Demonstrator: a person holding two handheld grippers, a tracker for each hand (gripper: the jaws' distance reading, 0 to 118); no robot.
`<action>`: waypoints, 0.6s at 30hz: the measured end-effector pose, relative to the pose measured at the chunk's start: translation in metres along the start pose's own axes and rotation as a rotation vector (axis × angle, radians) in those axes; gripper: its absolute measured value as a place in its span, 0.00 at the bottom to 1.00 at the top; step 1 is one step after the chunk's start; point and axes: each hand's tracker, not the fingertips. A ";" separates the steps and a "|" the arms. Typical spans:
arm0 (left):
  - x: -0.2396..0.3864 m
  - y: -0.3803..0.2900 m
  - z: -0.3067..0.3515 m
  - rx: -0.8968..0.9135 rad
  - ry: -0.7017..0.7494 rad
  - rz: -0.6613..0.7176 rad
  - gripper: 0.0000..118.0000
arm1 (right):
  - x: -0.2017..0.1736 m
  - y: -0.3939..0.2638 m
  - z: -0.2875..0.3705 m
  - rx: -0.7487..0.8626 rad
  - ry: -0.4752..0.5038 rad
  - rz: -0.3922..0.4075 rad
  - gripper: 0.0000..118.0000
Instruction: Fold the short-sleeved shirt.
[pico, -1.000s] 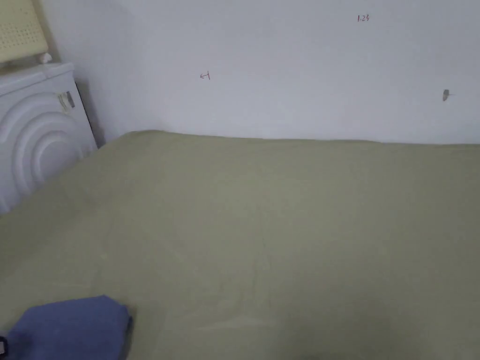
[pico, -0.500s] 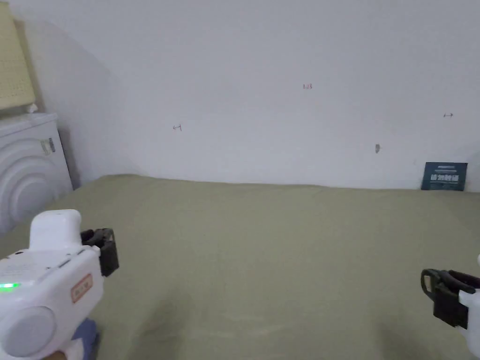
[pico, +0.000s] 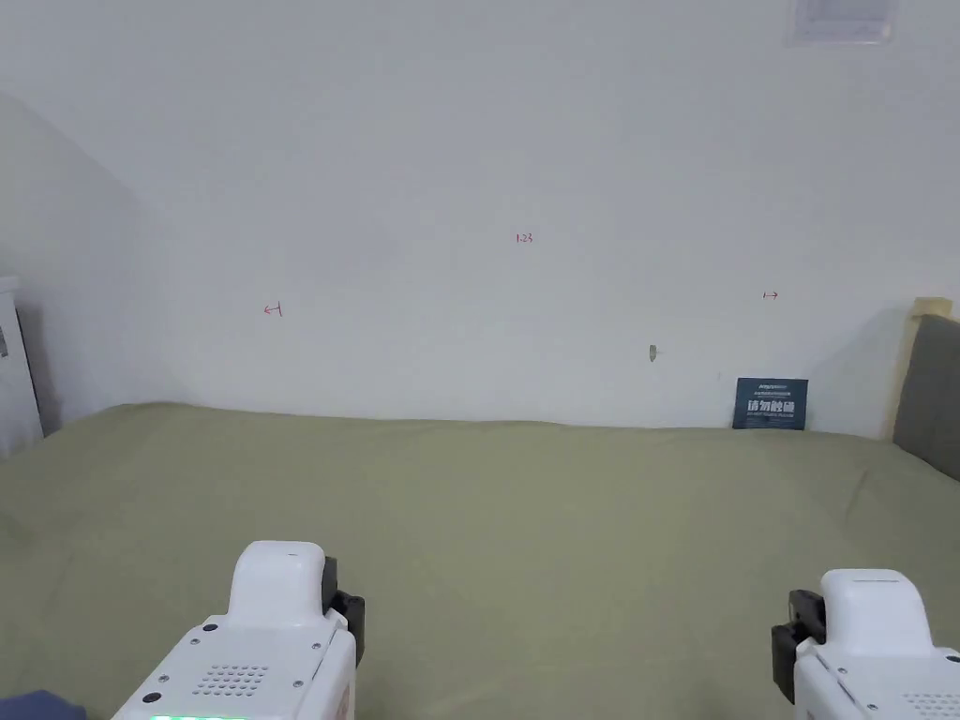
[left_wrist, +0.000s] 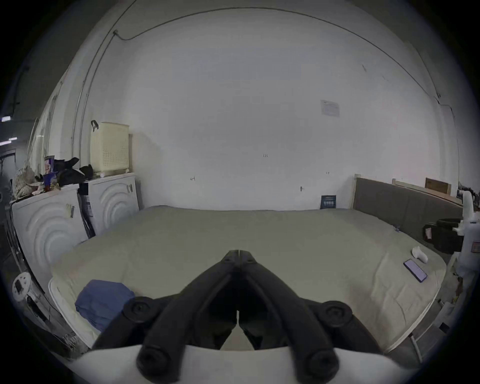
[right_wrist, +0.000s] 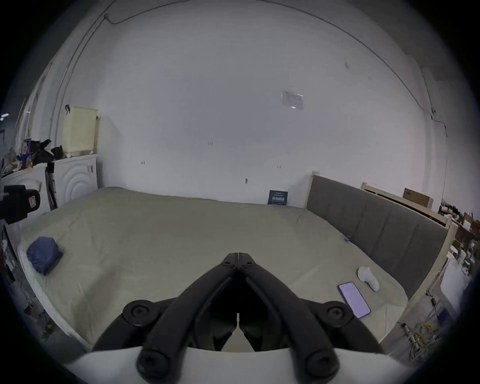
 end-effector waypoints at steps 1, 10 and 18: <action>-0.001 0.002 -0.003 -0.004 0.005 0.000 0.00 | -0.001 0.003 0.002 0.004 -0.007 0.004 0.00; -0.003 0.009 -0.009 -0.016 -0.032 0.003 0.99 | 0.000 0.018 0.004 0.103 -0.032 0.018 0.97; -0.009 0.010 -0.008 0.004 -0.011 0.024 0.99 | 0.000 0.018 0.005 0.093 -0.024 -0.020 1.00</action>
